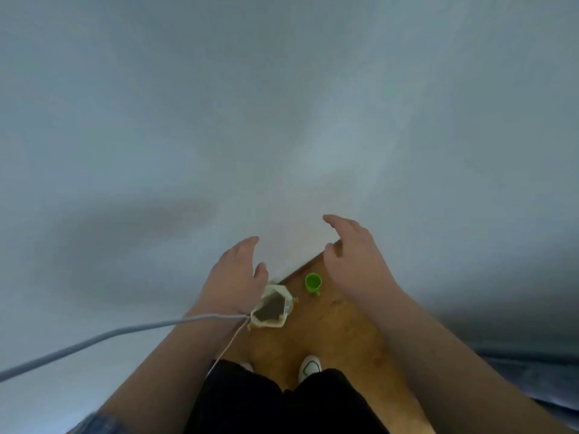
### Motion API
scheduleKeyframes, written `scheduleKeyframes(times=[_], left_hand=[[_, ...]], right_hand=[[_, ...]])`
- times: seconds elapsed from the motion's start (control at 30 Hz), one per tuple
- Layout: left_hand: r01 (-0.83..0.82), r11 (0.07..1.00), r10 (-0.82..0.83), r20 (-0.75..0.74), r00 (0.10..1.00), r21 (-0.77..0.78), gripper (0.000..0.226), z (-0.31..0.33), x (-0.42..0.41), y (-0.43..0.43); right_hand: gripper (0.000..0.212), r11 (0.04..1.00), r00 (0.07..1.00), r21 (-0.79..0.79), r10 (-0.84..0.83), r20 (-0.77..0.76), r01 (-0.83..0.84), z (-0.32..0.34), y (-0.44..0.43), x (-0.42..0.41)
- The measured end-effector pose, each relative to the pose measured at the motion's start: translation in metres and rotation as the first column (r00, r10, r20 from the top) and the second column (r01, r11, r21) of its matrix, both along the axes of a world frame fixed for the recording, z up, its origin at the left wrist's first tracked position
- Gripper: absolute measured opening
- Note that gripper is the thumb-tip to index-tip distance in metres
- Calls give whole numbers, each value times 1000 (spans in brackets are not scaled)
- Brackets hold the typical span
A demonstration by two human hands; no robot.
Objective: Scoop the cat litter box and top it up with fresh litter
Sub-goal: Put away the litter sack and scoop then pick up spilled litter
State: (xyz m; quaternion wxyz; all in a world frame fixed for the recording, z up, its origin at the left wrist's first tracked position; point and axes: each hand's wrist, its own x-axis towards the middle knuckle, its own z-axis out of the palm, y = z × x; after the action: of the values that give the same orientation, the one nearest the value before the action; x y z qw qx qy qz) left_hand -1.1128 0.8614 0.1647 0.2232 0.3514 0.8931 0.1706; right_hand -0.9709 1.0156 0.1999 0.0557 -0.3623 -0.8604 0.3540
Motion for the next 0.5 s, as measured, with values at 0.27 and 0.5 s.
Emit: scheduleKeyframes(times=[0.27, 0.5], left_hand=[[296, 953, -281, -185, 942, 59, 57, 62, 7, -25], [611, 792, -597, -229, 769, -14, 57, 79, 16, -52]], right_hand=[[52, 980, 991, 155, -131, 19, 127, 47, -61, 55], [56, 869, 878, 137, -479, -13, 476, 44, -161, 81]])
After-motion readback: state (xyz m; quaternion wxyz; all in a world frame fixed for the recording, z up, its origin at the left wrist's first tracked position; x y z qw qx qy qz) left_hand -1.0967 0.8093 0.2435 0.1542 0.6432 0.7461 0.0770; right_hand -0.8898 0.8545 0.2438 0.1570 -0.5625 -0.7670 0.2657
